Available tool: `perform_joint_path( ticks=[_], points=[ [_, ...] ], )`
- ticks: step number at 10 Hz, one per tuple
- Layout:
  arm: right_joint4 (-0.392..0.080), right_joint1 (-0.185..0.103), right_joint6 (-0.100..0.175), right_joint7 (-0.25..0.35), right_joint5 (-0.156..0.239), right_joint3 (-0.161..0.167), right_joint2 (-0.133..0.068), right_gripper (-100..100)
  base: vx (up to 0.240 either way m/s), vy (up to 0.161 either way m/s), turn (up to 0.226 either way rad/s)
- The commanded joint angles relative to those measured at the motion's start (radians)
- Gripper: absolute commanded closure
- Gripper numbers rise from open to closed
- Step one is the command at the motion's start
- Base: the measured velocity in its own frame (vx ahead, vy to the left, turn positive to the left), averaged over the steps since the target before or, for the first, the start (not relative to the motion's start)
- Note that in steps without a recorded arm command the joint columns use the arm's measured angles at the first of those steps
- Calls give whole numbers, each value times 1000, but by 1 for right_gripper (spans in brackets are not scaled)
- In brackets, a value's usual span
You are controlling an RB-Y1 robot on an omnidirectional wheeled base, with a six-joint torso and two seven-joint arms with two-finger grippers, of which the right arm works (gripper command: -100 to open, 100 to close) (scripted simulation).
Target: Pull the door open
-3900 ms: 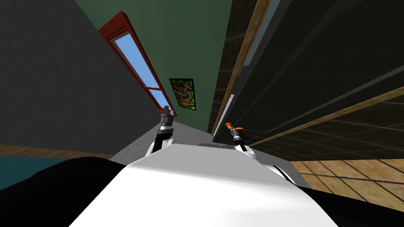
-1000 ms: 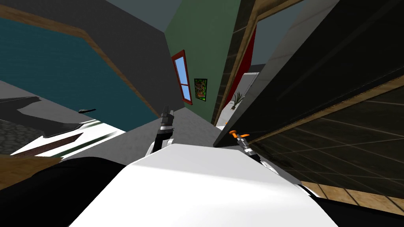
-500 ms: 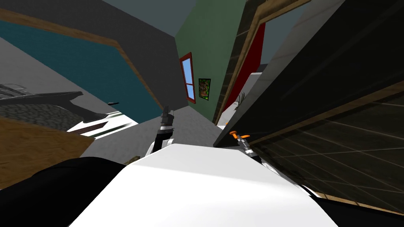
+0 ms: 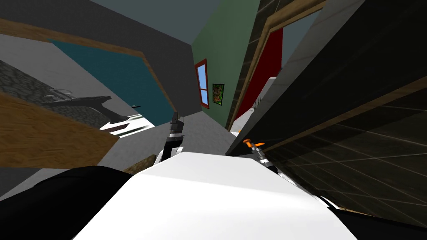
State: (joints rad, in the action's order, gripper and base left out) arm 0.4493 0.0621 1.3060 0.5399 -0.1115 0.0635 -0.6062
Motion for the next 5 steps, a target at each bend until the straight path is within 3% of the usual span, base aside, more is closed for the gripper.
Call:
perform_joint_path(
  ticks=[1, 5],
  points=[
    [-6, -4, 4, 0, -1, -1, -1, 100, -138, -50, 133],
    [-22, -13, 12, 1, -4, -2, -3, 100, -180, -84, 151]
  ],
)
